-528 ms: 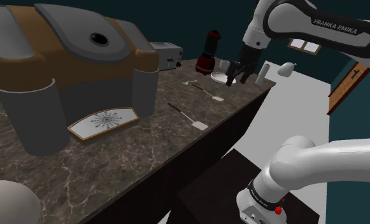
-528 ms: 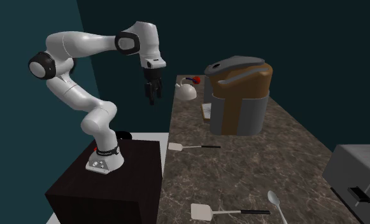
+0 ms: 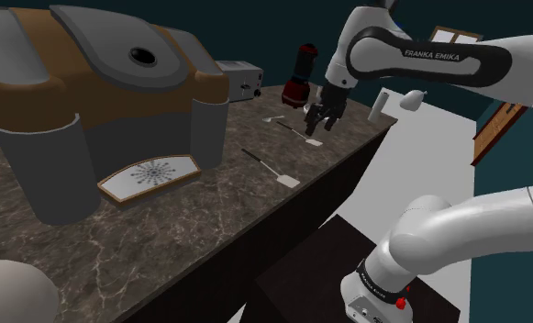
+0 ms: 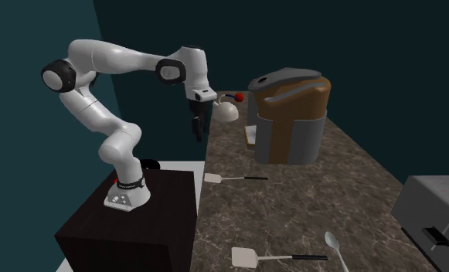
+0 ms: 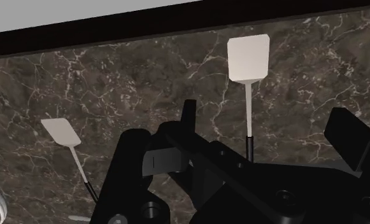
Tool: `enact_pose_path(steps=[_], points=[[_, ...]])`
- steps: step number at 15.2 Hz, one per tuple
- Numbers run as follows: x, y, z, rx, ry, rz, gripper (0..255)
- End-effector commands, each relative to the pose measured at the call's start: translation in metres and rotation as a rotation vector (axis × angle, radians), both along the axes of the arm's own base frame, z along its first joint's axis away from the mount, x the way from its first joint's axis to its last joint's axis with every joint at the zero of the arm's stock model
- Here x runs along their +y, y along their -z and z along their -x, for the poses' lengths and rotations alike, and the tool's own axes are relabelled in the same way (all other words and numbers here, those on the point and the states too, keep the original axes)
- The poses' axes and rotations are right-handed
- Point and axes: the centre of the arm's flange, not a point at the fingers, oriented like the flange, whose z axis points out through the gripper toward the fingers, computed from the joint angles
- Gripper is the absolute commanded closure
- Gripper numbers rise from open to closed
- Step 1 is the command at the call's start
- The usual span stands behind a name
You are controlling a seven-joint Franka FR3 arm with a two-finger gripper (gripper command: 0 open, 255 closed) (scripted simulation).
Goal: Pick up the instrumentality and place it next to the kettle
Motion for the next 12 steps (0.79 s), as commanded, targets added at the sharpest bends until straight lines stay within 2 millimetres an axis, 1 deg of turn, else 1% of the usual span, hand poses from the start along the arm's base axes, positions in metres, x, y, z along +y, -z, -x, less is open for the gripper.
enact_pose_path(steps=[1, 12], points=[[0.000, 0.020, -0.017, -0.002, -0.019, -0.004, 0], [0.012, 0.132, -0.107, 0.000, -0.119, -0.028, 0]])
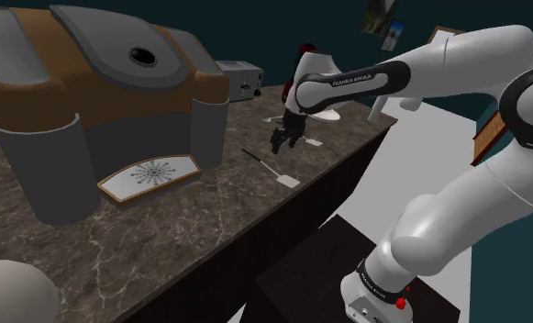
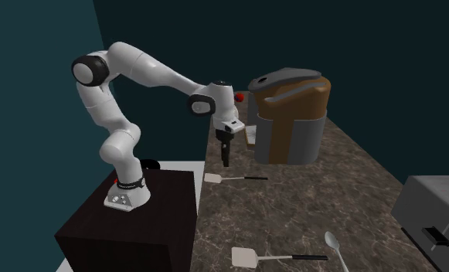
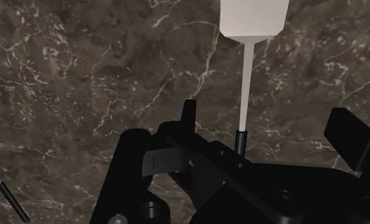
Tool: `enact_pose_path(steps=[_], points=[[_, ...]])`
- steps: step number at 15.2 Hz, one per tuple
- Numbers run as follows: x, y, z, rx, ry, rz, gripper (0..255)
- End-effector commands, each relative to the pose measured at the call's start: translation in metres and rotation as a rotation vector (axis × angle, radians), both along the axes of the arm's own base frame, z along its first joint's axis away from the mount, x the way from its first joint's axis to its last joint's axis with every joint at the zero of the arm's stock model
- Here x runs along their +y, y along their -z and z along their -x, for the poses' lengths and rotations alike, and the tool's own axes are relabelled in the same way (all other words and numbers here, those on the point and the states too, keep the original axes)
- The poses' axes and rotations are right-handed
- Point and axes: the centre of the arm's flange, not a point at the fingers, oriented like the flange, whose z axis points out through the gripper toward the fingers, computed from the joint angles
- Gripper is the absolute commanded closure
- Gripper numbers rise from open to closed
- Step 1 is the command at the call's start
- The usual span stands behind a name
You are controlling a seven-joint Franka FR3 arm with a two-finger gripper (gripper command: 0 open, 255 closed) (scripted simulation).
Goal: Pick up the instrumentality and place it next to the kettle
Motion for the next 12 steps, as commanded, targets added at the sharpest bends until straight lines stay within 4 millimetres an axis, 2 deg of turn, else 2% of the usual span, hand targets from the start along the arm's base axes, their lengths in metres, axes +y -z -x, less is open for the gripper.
enact_pose_path(steps=[1, 4, 12], points=[[0.001, 0.020, -0.017, -0.001, -0.019, -0.004, 0], [0.007, 0.050, -0.041, -0.001, -0.046, -0.011, 0], [0.007, 0.093, -0.046, -0.001, -0.048, -0.011, 0]])
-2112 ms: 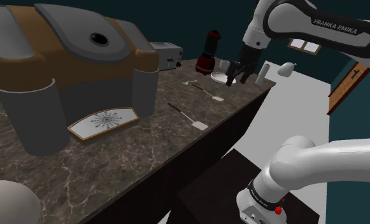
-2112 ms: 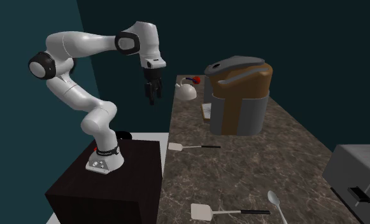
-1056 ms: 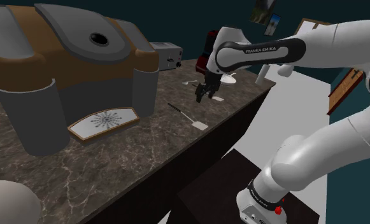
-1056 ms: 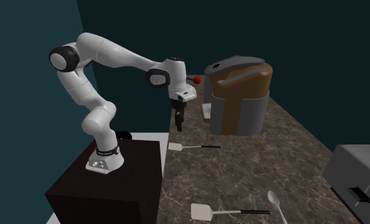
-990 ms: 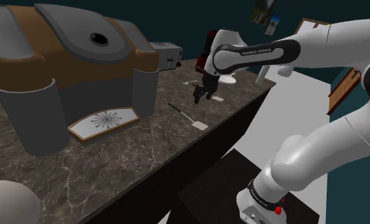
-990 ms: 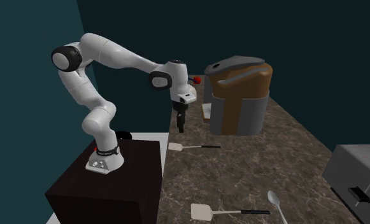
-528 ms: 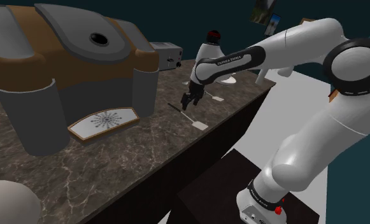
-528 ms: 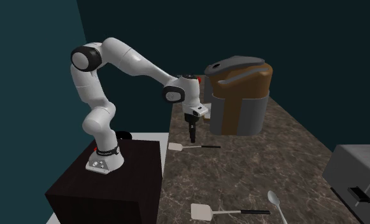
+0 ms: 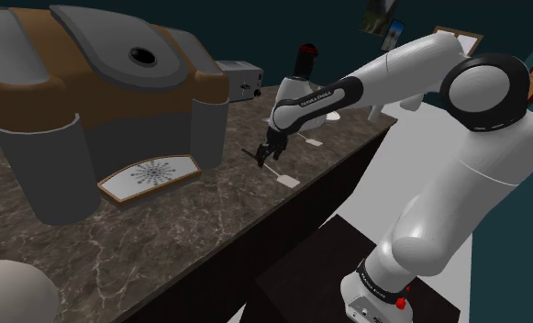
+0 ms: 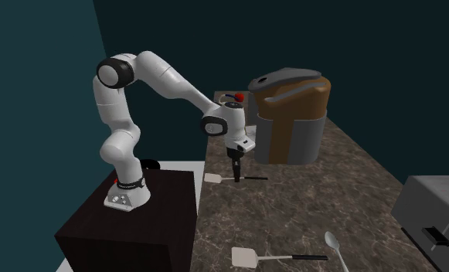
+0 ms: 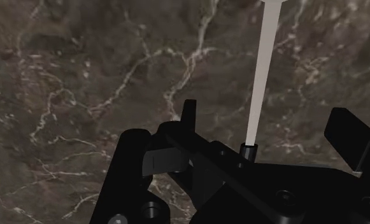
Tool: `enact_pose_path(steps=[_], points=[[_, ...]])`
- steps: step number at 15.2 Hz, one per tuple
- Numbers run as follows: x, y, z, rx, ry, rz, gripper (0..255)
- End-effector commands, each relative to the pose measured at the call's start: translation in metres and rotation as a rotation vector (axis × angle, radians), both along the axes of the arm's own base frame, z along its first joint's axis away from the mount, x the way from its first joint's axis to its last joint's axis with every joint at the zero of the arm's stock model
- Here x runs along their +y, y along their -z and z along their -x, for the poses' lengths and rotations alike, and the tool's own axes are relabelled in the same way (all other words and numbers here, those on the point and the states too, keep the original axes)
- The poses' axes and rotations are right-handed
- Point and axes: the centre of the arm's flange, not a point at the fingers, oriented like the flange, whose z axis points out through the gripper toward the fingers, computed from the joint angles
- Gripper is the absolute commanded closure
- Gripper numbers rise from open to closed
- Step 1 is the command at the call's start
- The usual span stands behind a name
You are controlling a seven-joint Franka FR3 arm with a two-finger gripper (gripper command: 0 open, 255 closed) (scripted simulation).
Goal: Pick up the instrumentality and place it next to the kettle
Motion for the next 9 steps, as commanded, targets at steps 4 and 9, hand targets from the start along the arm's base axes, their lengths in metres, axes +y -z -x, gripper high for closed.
enact_pose_path(steps=[4, 9], points=[[0.0001, 0.0068, -0.0002, -0.001, 0.000, 0.000, 0], [0.0002, 0.0067, -0.0002, -0.001, 0.000, 0.000, 255]])
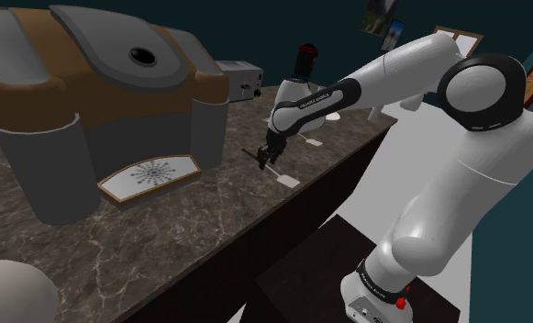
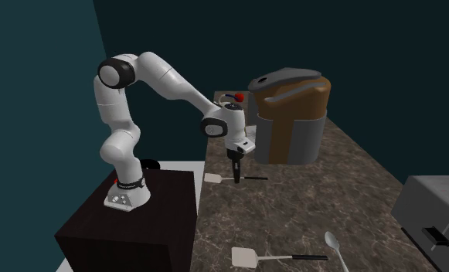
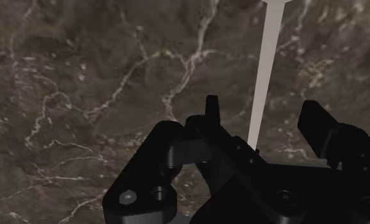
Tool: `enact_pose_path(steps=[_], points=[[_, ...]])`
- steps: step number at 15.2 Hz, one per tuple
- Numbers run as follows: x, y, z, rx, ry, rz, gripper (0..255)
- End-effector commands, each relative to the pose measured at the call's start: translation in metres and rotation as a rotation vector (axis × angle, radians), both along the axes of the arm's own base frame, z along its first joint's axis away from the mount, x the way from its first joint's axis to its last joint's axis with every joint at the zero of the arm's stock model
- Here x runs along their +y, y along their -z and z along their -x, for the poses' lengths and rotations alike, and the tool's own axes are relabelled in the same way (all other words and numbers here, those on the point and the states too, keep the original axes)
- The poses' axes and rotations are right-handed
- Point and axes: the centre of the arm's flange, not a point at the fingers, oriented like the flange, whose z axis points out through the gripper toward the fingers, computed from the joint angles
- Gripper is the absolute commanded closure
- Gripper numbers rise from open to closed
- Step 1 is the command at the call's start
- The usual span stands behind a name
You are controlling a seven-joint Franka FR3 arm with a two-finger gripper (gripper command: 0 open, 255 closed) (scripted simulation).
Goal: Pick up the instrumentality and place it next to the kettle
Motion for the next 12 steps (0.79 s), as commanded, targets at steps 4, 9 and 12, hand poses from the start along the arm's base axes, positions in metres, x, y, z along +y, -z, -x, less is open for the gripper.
enact_pose_path(steps=[4, 9, 12], points=[[0.000, 0.000, 0.000, 0.000, 0.000, 0.000, 255], [0.000, 0.000, 0.000, 0.000, 0.000, 0.000, 255], [0.000, -0.016, 0.000, 0.000, 0.000, 0.000, 255]])
